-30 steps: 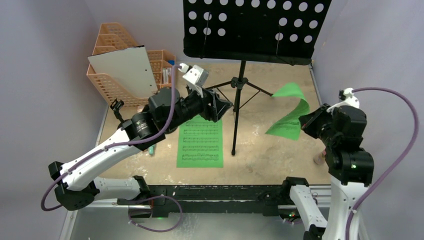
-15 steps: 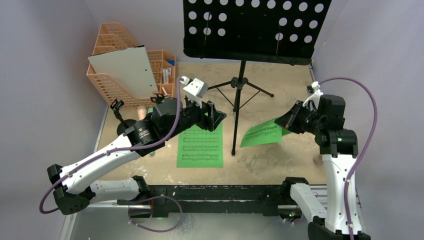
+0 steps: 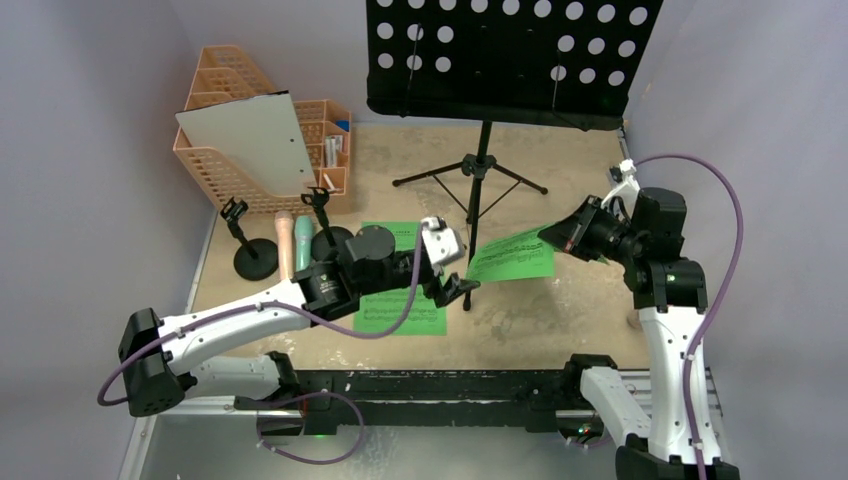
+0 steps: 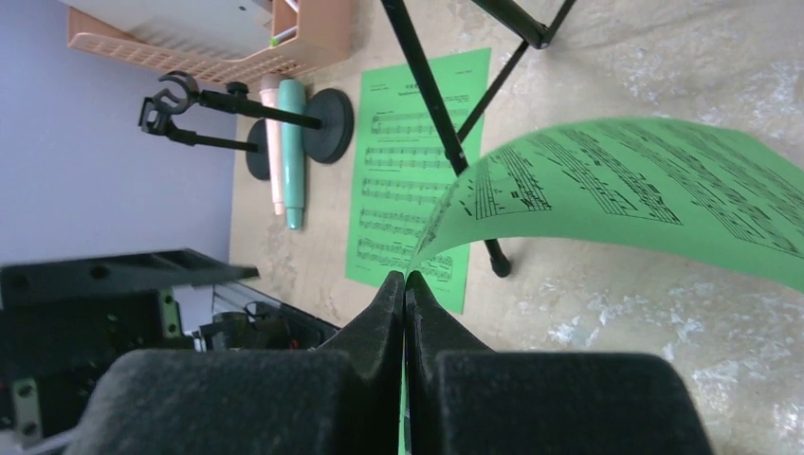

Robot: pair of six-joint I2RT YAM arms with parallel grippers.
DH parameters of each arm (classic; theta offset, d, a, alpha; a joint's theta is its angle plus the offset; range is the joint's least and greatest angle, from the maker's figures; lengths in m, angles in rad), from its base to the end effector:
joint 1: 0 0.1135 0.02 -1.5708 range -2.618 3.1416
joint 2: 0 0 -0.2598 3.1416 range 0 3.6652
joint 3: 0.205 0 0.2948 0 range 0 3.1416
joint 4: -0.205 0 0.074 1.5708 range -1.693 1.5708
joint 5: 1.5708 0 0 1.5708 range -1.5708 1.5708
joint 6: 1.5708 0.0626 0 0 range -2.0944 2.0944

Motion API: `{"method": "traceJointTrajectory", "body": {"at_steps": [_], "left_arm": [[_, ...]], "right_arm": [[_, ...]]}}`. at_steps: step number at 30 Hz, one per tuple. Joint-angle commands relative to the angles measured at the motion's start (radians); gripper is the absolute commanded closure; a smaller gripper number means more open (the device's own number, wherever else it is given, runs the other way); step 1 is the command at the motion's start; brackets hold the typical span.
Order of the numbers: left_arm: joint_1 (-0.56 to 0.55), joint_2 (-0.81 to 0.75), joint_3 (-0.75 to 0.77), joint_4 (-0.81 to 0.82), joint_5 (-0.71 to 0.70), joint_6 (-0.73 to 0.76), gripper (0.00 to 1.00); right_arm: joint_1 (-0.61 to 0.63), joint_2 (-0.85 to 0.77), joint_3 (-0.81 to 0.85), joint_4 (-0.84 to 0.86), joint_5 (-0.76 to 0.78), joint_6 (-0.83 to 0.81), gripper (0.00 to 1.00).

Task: Pack up the instrument practice props
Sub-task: Place the sheet music at the center of the board.

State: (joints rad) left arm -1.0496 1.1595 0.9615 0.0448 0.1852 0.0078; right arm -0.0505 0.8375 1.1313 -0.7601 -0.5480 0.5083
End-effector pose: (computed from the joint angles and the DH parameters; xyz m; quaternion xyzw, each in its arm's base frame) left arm 0.1617 -0.3048 0.3330 0.4333 0.6223 -0.3834 0.5272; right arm 0.2202 0.0215 0.3903 0.0896 0.8270 0.3389 0.4396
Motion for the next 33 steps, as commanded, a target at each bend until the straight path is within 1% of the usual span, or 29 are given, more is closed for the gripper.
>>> {"method": "traceJointTrajectory", "body": {"at_steps": [1, 3, 7, 14, 20, 26, 29, 33], "left_arm": [[-0.088, -0.009, -0.068, 0.227, 0.017, 0.251, 0.29], [-0.122, -0.001, -0.096, 0.279, -0.026, 0.328, 0.28], [-0.17, 0.023, -0.121, 0.352, -0.104, 0.409, 0.27], [-0.227, 0.118, -0.137, 0.491, -0.183, 0.565, 0.26], [-0.262, 0.196, -0.155, 0.641, -0.281, 0.657, 0.26], [-0.291, 0.273, -0.165, 0.798, -0.459, 0.747, 0.27], [-0.29, 0.298, -0.17, 0.873, -0.494, 0.776, 0.28], [-0.29, 0.335, -0.158, 0.922, -0.531, 0.803, 0.32]], "right_arm": [[0.005, -0.02, -0.018, 0.083, -0.071, 0.054, 1.0], [0.005, -0.025, -0.015, 0.1, -0.08, 0.062, 1.0], [0.004, -0.026, 0.015, 0.109, -0.086, 0.073, 1.0], [0.005, -0.019, 0.038, 0.122, -0.108, 0.076, 1.0], [0.004, -0.034, 0.043, 0.129, -0.107, 0.085, 1.0], [0.003, -0.045, 0.046, 0.131, -0.108, 0.094, 1.0], [0.005, -0.052, 0.048, 0.132, -0.105, 0.096, 1.0], [0.005, -0.06, 0.048, 0.127, -0.108, 0.098, 1.0]]}}
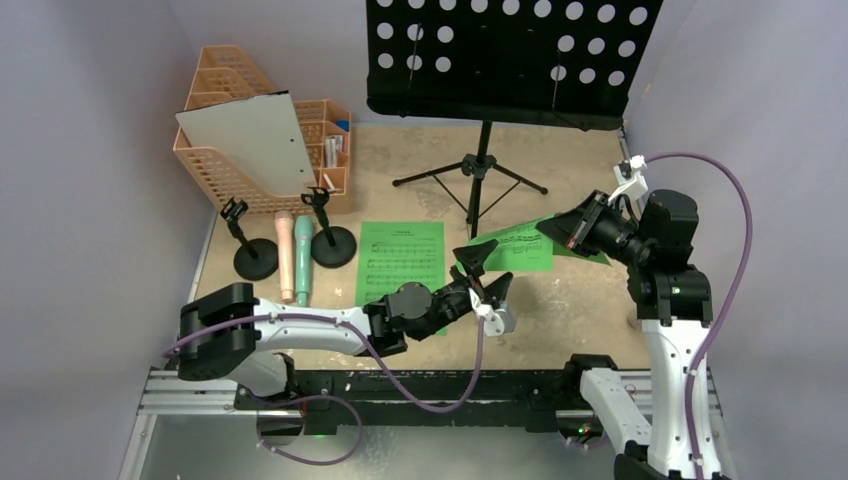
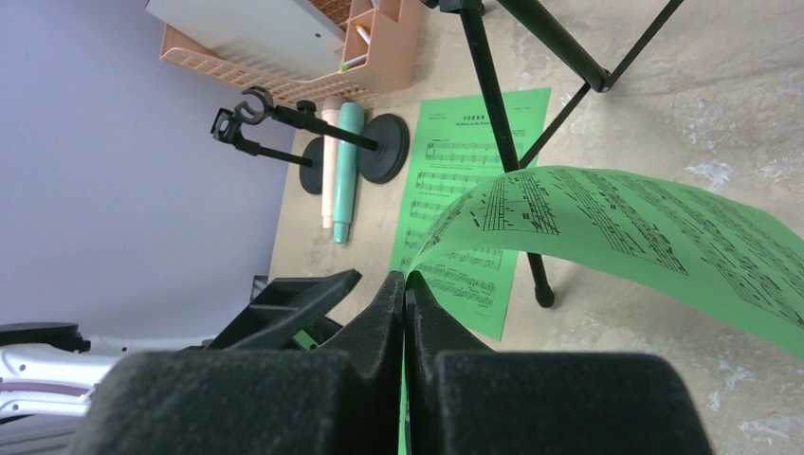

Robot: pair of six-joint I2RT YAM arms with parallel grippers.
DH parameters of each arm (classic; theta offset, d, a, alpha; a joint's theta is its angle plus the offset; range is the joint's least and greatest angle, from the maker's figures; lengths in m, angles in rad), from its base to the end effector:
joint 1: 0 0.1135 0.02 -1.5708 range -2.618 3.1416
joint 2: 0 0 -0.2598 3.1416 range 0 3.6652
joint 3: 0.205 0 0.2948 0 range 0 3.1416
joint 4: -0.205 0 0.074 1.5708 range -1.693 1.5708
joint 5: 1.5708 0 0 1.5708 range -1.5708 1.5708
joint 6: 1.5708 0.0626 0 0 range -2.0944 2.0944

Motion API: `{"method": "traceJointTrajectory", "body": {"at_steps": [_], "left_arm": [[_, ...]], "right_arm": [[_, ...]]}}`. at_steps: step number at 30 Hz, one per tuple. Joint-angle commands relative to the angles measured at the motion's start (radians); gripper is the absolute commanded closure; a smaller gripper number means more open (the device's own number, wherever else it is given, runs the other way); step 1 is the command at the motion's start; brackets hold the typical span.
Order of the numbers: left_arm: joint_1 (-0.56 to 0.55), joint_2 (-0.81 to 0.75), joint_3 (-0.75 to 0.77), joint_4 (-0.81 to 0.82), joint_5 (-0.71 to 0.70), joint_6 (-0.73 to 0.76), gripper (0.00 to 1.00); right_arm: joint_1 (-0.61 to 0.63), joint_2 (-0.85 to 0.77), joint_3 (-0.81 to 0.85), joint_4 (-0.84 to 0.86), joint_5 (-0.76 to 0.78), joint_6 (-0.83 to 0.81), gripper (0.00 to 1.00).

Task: Pack up the instrument practice props
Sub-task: Place the sheet music at the center of the board.

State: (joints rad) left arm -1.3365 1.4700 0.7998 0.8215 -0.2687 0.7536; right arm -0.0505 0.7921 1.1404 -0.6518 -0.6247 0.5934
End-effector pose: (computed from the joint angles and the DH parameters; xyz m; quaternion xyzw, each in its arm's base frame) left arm 0.1067 -0.3756 0.2600 0.5076 0.4120 -0.1324 0.7451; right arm 0.2090 0.0261 0.4161 0.0701 0.7850 0.3896 0.4764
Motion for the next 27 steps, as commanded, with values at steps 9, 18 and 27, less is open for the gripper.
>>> {"method": "traceJointTrajectory", "body": {"at_steps": [9, 18, 27], "left_arm": [[-0.003, 0.09, 0.028, 0.218, -0.056, 0.109, 0.44], [-0.004, 0.078, 0.044, 0.211, -0.048, 0.132, 0.83], [-0.004, -0.052, 0.044, 0.052, -0.021, 0.105, 1.0]], "right_arm": [[0.004, -0.025, 0.044, 0.013, -0.031, 0.017, 1.0], [0.004, -0.028, 0.037, 0.0, -0.022, 0.013, 1.0], [0.004, -0.032, 0.068, 0.008, -0.022, -0.01, 0.9]]}}
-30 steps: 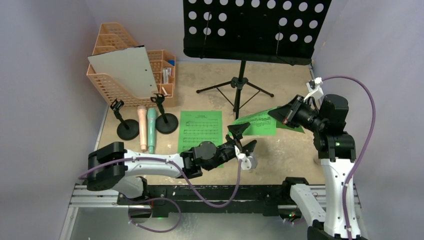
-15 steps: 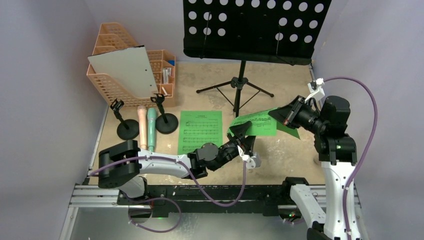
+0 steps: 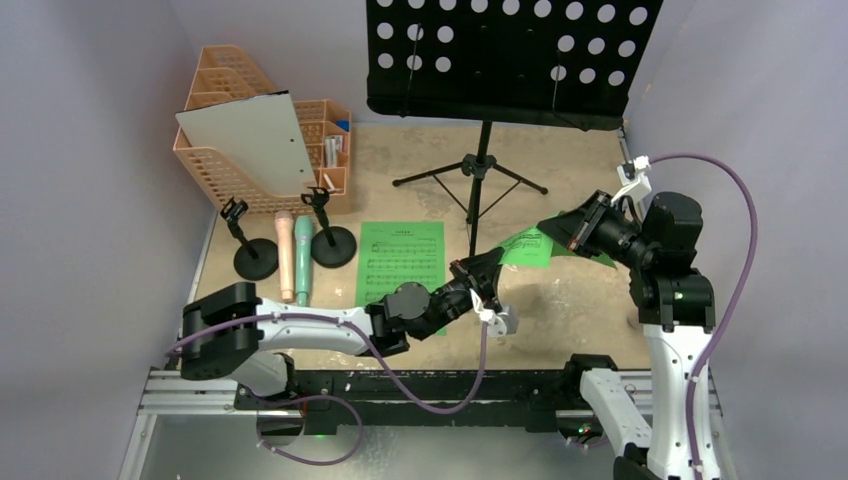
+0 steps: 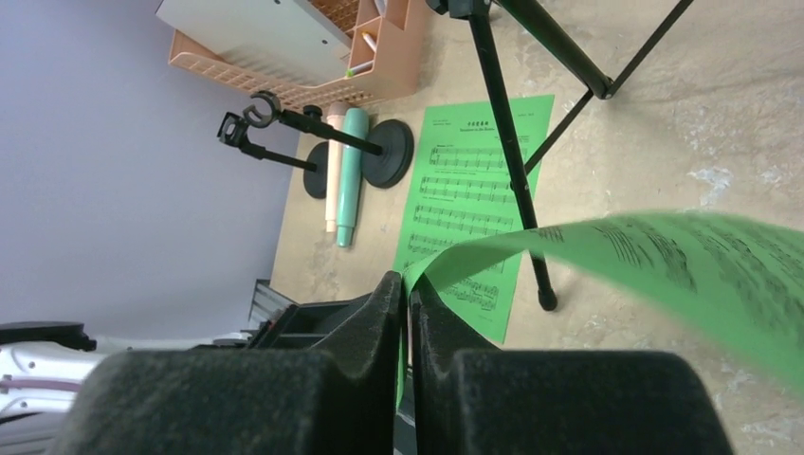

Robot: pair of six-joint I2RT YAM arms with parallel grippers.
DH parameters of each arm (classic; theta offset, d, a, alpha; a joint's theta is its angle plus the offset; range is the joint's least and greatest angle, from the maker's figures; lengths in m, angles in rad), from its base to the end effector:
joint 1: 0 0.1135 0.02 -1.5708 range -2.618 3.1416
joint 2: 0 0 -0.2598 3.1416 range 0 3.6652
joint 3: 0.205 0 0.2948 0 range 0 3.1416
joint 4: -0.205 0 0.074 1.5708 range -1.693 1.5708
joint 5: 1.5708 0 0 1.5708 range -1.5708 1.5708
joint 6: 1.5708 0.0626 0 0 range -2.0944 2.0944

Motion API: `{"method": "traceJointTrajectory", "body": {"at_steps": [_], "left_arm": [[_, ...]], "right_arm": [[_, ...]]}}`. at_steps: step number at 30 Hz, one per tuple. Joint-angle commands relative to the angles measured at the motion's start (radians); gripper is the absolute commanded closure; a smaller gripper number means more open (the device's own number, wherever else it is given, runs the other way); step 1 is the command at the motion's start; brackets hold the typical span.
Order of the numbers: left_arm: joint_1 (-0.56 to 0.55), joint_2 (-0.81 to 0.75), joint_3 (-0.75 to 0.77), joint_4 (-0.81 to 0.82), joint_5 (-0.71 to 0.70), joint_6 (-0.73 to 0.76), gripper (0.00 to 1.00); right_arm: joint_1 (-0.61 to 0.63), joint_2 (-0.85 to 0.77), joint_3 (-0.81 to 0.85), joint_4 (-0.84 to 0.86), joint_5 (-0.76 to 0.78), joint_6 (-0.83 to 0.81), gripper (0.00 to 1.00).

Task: Pack up the instrument practice props
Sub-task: Place the sheet music at the center of the board.

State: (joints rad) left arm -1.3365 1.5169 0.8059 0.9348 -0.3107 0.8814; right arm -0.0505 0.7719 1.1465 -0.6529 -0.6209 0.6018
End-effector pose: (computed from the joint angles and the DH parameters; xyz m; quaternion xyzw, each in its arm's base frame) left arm 0.1101 -0.3789 0.2597 0.4978 0.3829 -0.0802 0.7741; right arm 0.2022 0.0262 0.4219 0.0693 0.7790 0.3907 0.4854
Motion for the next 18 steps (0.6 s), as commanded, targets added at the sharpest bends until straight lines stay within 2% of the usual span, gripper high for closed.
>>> {"method": "traceJointTrajectory", "body": {"at_steps": [1, 5, 9, 14, 18], "left_arm": [[-0.003, -0.12, 0.047, -0.094, 0.015, -0.033, 1.0], [-0.003, -0.2, 0.083, -0.283, -0.008, -0.07, 1.0], [-0.003, -0.259, 0.161, -0.525, -0.04, -0.109, 1.0], [-0.003, -0.338, 0.276, -0.824, -0.069, -0.149, 1.0], [-0.002, -0.394, 0.329, -0.979, -0.148, -0.157, 1.0]], "right_arm": [[0.004, -0.014, 0.072, 0.011, -0.028, -0.025, 0.85], [0.005, -0.021, 0.106, 0.018, -0.027, -0.052, 0.53], [0.005, -0.036, 0.113, 0.03, -0.022, -0.08, 0.32], [0.005, -0.05, 0.114, 0.028, -0.015, -0.106, 0.23], [0.006, -0.062, 0.116, 0.032, 0.0, -0.126, 0.18]]}}
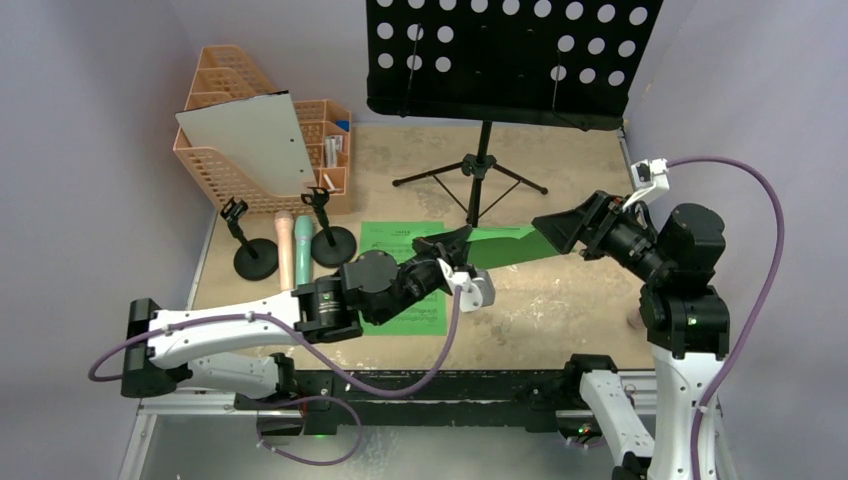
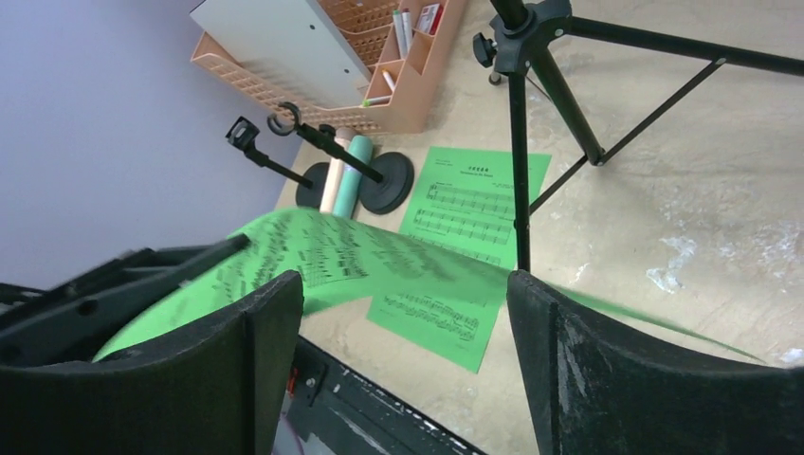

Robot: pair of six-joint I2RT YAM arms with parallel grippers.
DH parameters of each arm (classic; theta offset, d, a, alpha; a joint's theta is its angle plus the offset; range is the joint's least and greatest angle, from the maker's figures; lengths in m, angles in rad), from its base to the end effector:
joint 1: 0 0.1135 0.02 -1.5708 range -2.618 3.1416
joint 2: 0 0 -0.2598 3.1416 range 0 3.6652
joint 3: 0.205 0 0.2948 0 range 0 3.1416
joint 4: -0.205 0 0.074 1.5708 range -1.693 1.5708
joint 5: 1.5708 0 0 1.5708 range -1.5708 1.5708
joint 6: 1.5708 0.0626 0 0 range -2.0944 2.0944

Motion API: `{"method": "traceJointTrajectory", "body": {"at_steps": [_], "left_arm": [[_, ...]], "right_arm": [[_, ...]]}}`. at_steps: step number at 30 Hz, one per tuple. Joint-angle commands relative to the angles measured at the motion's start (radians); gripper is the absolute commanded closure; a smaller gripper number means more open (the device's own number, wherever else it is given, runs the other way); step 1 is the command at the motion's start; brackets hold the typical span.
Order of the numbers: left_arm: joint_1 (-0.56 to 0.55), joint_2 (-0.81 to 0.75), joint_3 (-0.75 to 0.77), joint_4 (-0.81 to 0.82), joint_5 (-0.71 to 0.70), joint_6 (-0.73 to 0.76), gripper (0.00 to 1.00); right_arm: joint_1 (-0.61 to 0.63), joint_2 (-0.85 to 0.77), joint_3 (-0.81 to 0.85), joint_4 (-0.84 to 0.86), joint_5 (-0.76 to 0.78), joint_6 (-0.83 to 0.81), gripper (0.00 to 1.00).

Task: Pack up the instrument practice props
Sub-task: Place the sheet music at the center of the board.

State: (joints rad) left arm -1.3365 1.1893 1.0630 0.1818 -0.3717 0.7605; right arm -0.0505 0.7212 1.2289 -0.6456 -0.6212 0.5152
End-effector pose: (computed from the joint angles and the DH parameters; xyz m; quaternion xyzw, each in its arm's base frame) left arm 0.1032 -0.3345 0.3851 0.5184 0.4533 -0.0810 0.7206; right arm 0.1733 0.0277 0.4606 0.0077 0.7455 0.3683 0.5554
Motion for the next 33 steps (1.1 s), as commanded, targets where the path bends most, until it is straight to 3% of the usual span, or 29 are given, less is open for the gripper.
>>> {"method": "traceJointTrajectory", "body": {"at_steps": [1, 7, 12, 17, 25, 33], "left_arm": [[-0.001, -0.077, 0.078, -0.253, -0.105, -0.033, 1.0], [-0.001, -0.117, 0.141, -0.449, -0.181, -0.056, 1.0], [0.011, -0.138, 0.149, -0.551, -0.223, -0.044, 1.0], [0.132, -0.114, 0.174, -0.619, -0.134, -0.053, 1.0], [0.358, -0.021, 0.148, -0.525, 0.03, -0.014, 1.0], [0.482, 0.072, 0.161, -0.395, 0.111, 0.026, 1.0]], "right_arm": [[0.006, -0.013, 0.033, 0.037, 0.003, -0.045, 0.17], [0.007, -0.025, 0.011, 0.087, -0.041, -0.04, 0.09], [0.008, -0.029, -0.004, 0.091, -0.031, -0.051, 0.08], [0.008, -0.025, -0.031, 0.104, -0.034, -0.045, 0.08], [0.008, -0.01, -0.059, 0.129, -0.035, -0.042, 0.07], [0.008, 0.0, -0.088, 0.152, -0.044, -0.051, 0.07]]}}
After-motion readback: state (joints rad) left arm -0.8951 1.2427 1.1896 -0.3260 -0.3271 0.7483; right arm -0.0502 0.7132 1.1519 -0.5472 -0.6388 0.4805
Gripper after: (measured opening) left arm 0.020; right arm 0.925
